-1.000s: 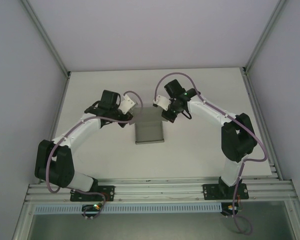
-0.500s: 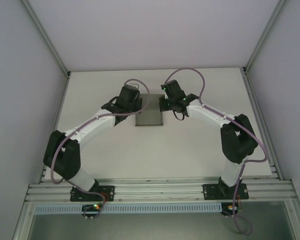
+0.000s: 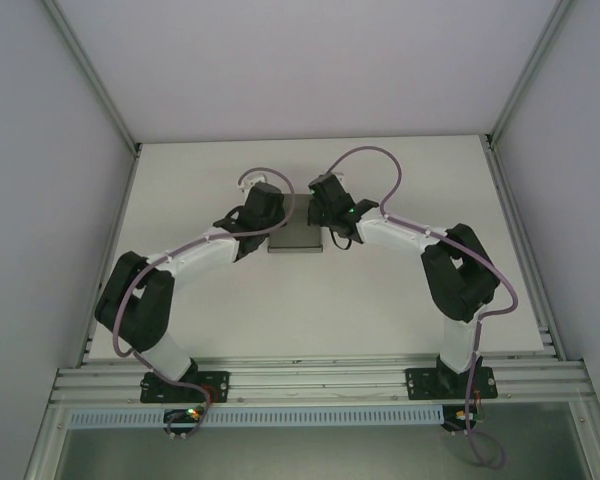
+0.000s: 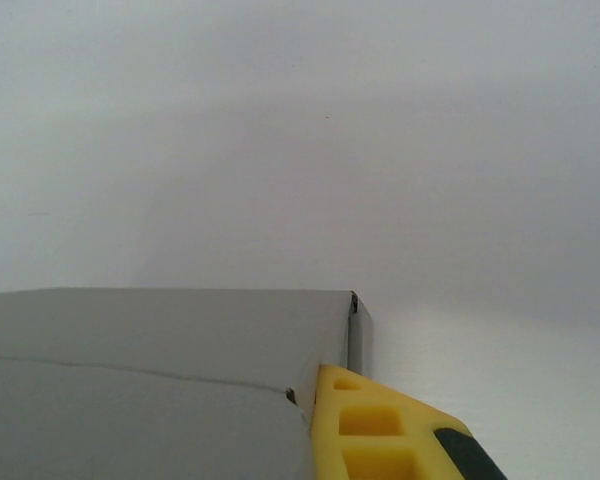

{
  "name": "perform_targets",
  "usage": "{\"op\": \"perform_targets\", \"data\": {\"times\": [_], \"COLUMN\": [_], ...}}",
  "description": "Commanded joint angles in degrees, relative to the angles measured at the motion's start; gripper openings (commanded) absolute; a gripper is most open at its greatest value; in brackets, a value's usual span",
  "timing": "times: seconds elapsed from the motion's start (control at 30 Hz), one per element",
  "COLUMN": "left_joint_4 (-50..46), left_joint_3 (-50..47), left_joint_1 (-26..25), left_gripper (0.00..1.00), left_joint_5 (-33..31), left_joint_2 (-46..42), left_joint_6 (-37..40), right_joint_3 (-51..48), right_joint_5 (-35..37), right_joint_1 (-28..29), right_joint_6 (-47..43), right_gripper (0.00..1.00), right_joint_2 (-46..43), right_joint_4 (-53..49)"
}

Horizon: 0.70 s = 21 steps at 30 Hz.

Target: Assemble paper box

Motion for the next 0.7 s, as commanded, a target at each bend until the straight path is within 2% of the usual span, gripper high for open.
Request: {"op": "perform_targets", "data": {"times": [0.0,0.2,0.3,0.57,0.67], "left_joint_4": [0.4,1.5,2.5,2.0,-0.3], "left_joint_3": [-3.1,-8.7,-11.6,-15.5,-15.2], "left_joint_1": [-0.5,-1.6,-2.9,-6.0,-6.1], "left_gripper": [0.00,0.00,0.04,0.38,0.62], "left_joint_5": [3.8,4.3,4.1,3.0,3.9], "left_joint_2": [2.0,0.0,-2.6,-12.0,-15.7], "left_joint_6": [-3.9,-3.3,-1.2,3.7,4.7], "right_joint_3": [-0.5,-6.8,-11.7,-24.9,-27.5], "right_joint_5": [0.6,9.1,11.7,14.9,16.7], "right_joint_1": [1.2,5.0,6.0,8.2,9.4], "right_joint_6": [5.3,0.4,-3.1,-11.9,-14.0], "right_gripper": [0.00,0.00,0.00,0.00,0.00], "right_joint_2": [-0.7,-3.1,-5.5,-9.4,-9.5], "right_joint_4": [7.3,10.2,13.5,25.8,27.9]}}
